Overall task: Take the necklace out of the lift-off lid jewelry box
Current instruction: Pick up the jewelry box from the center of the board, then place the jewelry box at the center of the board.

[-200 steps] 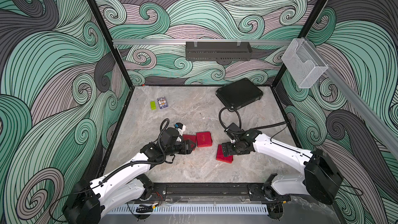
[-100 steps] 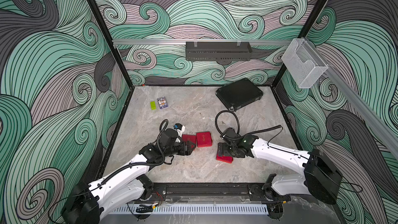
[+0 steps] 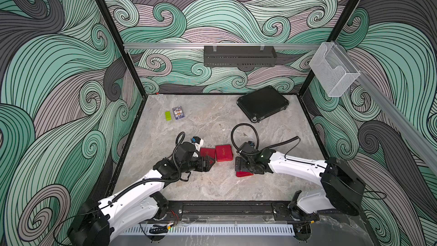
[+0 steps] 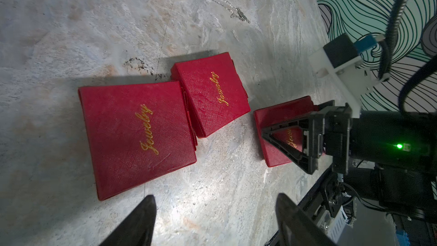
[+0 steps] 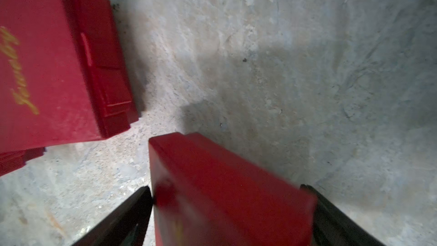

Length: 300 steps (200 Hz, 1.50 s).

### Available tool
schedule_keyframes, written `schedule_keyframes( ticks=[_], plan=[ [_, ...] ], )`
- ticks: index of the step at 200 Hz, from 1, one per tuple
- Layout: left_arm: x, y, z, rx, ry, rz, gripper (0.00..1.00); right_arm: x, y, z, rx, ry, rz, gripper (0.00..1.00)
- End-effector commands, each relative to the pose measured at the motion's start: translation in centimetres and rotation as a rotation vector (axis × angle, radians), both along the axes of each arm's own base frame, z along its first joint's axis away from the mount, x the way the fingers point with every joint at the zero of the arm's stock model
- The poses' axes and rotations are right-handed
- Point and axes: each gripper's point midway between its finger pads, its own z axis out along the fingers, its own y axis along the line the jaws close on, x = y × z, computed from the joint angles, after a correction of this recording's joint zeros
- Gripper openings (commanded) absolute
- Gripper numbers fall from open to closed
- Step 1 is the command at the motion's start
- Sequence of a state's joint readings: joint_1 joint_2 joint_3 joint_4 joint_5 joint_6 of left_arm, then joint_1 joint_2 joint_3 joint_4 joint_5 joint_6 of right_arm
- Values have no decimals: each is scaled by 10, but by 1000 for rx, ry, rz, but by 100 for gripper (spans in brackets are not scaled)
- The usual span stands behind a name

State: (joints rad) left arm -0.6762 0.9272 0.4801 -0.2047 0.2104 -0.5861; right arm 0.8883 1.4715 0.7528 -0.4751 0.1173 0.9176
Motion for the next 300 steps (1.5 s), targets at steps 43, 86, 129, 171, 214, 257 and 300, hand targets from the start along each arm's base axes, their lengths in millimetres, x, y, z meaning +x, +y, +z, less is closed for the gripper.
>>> schedule_keyframes(
  ticks=[43, 86, 129, 171, 214, 257, 300],
  plan=[
    [3, 2, 0, 8, -13, 5, 78, 9, -13, 8, -70, -46, 59, 89],
    [6, 1, 1, 10, -15, 10, 78, 28, -44, 27, 10, -72, 26, 75],
    [10, -4, -1, 6, -3, 2, 78, 67, -84, 32, 60, -46, -17, 78],
    [12, -6, -2, 40, 22, -15, 78, 94, -100, 5, 66, 98, -32, 88],
    [14, -6, 3, 55, 18, -19, 78, 105, -126, 8, -107, 109, -35, 99],
    [24, -7, 3, 70, 3, -2, 78, 109, -137, 40, -183, 70, -20, 99],
    [31, -11, 0, 79, 14, -2, 78, 106, -129, 63, -244, 36, 52, 99]
  ],
)
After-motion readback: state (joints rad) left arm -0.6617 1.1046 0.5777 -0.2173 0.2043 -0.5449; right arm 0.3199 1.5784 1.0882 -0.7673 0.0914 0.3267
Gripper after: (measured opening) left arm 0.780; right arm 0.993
